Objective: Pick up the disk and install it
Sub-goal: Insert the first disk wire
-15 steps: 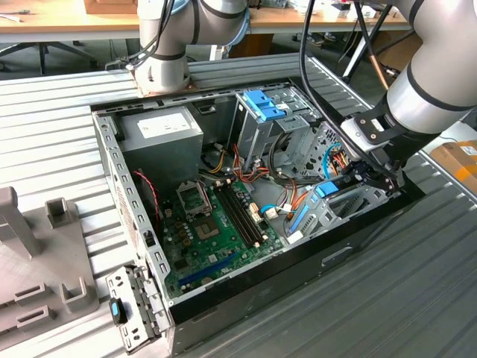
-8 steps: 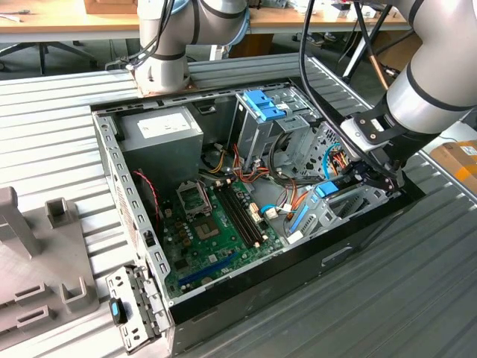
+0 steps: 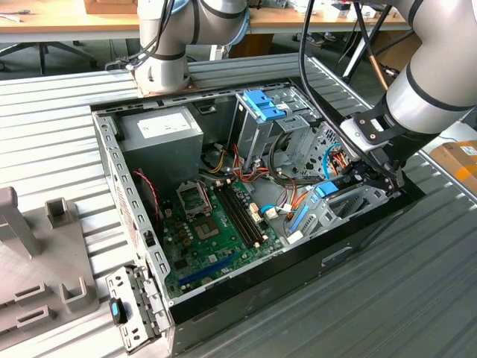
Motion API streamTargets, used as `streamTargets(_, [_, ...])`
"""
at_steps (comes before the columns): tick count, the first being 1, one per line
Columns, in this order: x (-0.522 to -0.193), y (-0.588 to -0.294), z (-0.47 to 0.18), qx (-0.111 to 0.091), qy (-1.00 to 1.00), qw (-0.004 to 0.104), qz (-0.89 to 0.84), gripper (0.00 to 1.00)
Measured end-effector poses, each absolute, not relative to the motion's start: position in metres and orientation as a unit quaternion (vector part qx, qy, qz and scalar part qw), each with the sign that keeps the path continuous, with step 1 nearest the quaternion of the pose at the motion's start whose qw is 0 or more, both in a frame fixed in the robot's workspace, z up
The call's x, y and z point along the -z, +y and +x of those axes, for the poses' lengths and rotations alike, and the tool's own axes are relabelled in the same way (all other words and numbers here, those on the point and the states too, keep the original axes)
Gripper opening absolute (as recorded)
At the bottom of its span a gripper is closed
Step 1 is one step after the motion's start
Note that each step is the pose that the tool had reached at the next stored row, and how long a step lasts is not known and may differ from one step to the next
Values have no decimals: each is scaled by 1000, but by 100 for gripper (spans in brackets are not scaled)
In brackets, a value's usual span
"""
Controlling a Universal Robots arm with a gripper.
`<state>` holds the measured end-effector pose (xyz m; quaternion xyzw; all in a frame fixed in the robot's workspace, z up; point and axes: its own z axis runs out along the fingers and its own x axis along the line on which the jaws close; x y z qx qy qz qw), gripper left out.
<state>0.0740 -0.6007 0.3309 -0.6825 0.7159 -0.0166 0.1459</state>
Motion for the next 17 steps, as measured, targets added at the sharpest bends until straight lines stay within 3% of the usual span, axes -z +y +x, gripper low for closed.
streamTargets(8, [-329,-601,74,16,716,146,-682,18])
streamTargets(10, [-330,-601,74,17,716,146,-683,28])
streamTargets(11, [-330,-601,74,16,716,146,-683,40])
streamTargets(12, [-330,-601,74,17,716,145,-683,45])
streamTargets(14, [-330,-601,74,16,716,146,-683,51])
streamTargets(17, [-336,-601,74,17,716,146,-683,51])
